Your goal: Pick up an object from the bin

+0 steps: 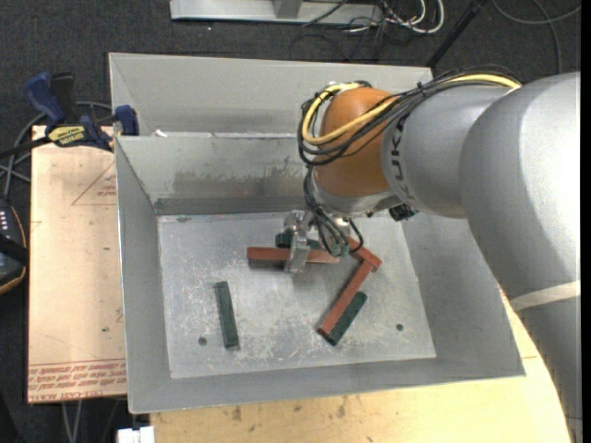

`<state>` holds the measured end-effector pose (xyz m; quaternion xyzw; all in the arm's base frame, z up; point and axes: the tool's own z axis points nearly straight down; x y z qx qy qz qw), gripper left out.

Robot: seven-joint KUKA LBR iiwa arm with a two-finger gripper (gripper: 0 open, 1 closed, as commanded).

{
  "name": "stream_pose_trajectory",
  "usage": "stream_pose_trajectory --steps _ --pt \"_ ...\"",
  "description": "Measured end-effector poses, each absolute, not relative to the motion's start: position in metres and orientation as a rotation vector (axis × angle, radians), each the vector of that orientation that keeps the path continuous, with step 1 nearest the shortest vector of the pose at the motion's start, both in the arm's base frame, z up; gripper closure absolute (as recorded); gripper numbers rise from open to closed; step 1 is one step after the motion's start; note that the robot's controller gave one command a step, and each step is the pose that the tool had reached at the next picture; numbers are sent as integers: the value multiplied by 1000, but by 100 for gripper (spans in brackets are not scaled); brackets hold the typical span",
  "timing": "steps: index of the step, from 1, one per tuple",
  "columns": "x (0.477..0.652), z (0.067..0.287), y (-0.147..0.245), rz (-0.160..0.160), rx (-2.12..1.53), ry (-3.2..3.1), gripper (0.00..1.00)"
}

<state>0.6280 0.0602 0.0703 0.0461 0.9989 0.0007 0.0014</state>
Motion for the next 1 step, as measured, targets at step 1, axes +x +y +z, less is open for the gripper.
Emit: stream_pose_trajectory --steps 1 --pt "652 235 82 4 63 3128 100"
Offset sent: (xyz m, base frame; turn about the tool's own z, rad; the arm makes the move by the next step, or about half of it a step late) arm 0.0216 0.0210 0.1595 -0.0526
